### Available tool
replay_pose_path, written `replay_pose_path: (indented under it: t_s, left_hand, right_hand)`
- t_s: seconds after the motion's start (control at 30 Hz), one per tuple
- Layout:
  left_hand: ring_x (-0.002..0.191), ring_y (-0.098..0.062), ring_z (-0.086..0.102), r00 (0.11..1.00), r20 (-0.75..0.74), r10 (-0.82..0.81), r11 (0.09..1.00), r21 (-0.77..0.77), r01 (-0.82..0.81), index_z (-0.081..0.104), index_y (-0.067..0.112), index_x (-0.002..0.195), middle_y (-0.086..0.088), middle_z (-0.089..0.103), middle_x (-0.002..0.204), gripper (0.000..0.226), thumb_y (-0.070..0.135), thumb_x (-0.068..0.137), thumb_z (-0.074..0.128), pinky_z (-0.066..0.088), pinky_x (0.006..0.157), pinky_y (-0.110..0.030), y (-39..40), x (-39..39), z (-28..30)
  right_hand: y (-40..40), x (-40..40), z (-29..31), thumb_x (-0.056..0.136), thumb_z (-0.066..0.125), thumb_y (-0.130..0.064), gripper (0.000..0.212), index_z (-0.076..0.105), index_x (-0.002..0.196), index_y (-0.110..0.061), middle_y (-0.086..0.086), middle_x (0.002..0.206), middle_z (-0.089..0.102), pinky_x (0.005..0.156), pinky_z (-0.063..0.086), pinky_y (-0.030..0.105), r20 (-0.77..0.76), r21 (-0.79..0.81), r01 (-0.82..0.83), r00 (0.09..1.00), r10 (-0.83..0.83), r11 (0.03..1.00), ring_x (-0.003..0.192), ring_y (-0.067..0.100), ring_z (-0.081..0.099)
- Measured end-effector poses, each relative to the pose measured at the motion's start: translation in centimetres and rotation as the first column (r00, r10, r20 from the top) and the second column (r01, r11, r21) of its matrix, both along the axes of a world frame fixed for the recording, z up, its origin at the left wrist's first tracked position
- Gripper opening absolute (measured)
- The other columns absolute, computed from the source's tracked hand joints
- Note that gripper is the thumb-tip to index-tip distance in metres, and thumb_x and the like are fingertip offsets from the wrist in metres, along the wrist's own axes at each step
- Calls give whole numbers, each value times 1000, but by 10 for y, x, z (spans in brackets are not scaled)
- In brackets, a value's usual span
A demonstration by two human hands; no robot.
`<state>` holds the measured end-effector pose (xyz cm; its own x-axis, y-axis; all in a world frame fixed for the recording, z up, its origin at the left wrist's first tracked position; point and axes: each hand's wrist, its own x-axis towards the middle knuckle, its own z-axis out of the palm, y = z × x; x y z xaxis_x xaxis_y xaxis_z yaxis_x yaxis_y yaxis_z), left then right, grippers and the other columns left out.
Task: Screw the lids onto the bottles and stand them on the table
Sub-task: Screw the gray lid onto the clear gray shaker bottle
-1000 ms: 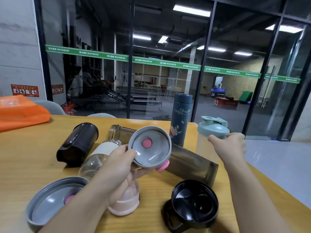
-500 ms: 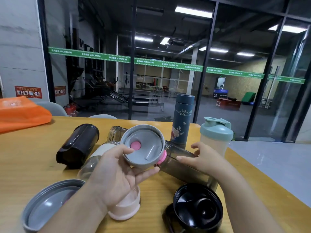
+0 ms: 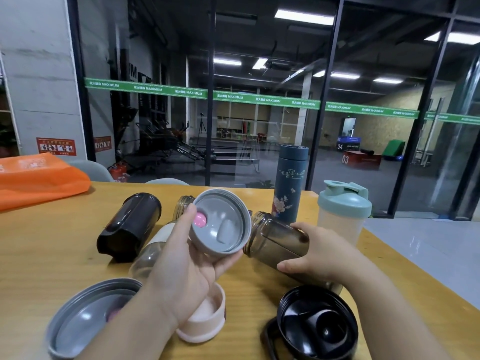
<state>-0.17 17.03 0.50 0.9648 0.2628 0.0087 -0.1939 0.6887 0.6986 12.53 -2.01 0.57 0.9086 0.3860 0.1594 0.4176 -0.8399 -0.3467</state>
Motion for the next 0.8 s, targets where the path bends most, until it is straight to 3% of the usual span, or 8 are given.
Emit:
replay_pose_path:
  t_s: [0.13,0.23,0.33,0.47,0.6,0.7,0.8]
  left_hand:
    - [101,-28,69,990,77,115,987,101,-123,54,20,125,-9,67,119,46,34,82,62,56,81,-52,0,1,-2]
    - [100,-21,69,978,152,144,973,158,-168,61,22,116,-4,71,109,40,29,77,68,56,83,-49,3,1,-4]
    - [95,-16,66,965,194,176,951,220,-218,63,17,114,-3,71,99,52,28,63,71,56,83,-38,6,1,-5]
    - [91,-8,65,943,249,220,909,299,-291,57,17,119,0,67,100,58,21,63,70,48,83,-28,5,2,-6]
    - [91,-6,61,924,286,254,871,348,-347,47,21,134,7,64,102,93,34,47,78,36,109,-39,4,3,-5]
    - [83,-5,55,915,294,275,837,396,-379,46,25,135,6,58,105,97,38,46,81,29,110,-48,6,5,-6]
    - [94,-4,59,913,293,283,818,424,-389,39,34,140,-2,62,122,104,44,49,89,34,108,-46,6,5,-6]
  right_hand:
    - [2,-1,3,56,75,-65,98,31,141,-41,-7,131,56,93,48,34,113,75,-24,993,15,997,118,16,53]
    - [3,-3,4,58,77,-60,94,31,138,-43,-16,124,55,88,46,29,183,148,-75,982,47,986,113,10,53]
    - [4,-6,5,60,81,-53,94,31,139,-41,-20,123,48,91,43,27,244,219,-145,966,89,965,116,5,48]
    - [4,-7,7,60,83,-47,99,28,141,-38,-21,127,43,98,40,27,345,270,-226,930,125,936,119,2,43]
    - [4,-9,9,58,85,-41,94,32,136,-43,-31,122,39,95,34,16,397,266,-340,891,219,902,114,-7,40]
    - [6,-11,10,57,85,-41,92,25,126,-58,-46,115,34,90,31,5,403,226,-390,871,279,893,111,-16,39]
    - [7,-12,9,56,85,-44,91,29,128,-56,-47,118,33,91,30,4,393,198,-409,866,310,891,113,-19,36]
